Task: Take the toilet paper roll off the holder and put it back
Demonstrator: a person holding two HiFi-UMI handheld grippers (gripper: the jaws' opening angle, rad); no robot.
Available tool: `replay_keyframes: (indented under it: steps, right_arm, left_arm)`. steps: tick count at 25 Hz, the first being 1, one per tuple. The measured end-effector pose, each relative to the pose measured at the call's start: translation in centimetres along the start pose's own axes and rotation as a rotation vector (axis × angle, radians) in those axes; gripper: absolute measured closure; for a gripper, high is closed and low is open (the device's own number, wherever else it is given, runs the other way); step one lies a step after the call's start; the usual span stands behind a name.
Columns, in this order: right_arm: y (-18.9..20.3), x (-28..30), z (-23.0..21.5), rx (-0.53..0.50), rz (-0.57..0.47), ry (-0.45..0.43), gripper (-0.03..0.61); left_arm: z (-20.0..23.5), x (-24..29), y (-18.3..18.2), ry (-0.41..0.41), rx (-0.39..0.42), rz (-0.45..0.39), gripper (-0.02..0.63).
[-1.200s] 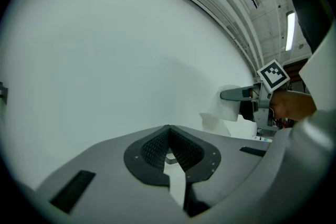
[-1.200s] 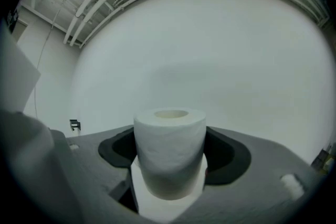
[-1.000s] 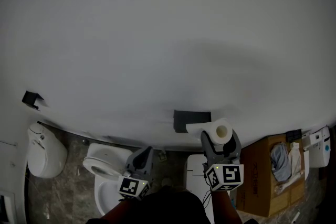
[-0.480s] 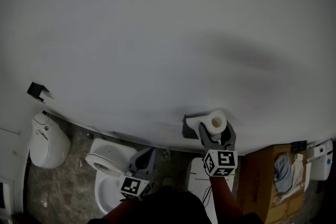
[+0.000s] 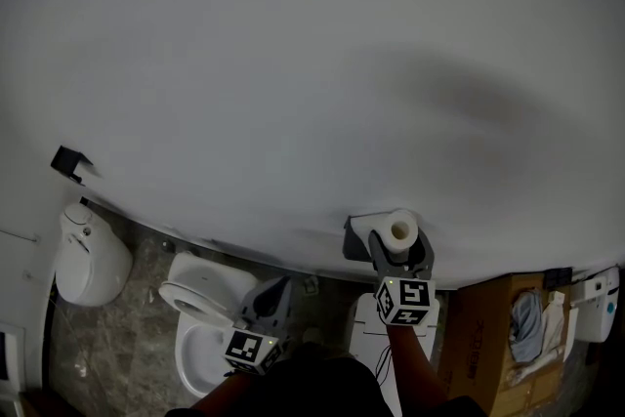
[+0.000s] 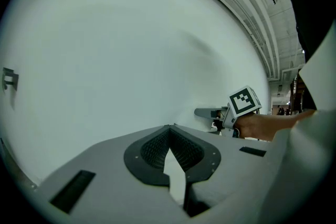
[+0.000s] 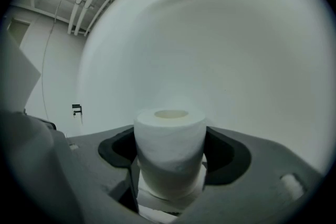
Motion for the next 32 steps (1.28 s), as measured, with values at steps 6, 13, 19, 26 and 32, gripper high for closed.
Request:
replay_keyframes:
  steps: [6, 13, 19, 26, 32]
  right_arm:
    - [0.3, -0.1, 0.1, 0.002, -0.009, 0.015, 0.215]
    - [0.1, -0.2, 0.2, 0.017, -0.027, 0.022, 0.201]
    - [-0.4, -1.2, 0.3, 0.054, -0.047, 0.023, 0.156]
    - [-2.0, -4.7, 0.6, 0.057, -0.088, 0.077, 0.156]
    - [-3.6, -11.3, 3.7, 0.061, -0.122, 0.084, 0.163]
  left_arm:
    - [-0.3, -0.6, 0.2, 0.001, -0.026, -0.016, 0.601]
    - [-0.2, -1.5, -0.1, 0.001, -0.025, -0.016, 0.601]
    - [0.2, -2.8, 0.5, -0.007, -0.052, -0.034, 0.601]
    - [-0.2, -5.2, 0.1, 0.003, -0.042, -0.064, 0.601]
    - [-0.2, -9.8, 0.3, 0.024, -0.043, -0.080, 0.601]
Point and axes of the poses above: the fingertips, and each gripper's own axes: x forward along the fingers, z to its left, y out of its underside, the point moved 10 cm from there along -x, backward along the fingers, and after that the axes turned 15 degrees about -x, right-handed, at the moved point
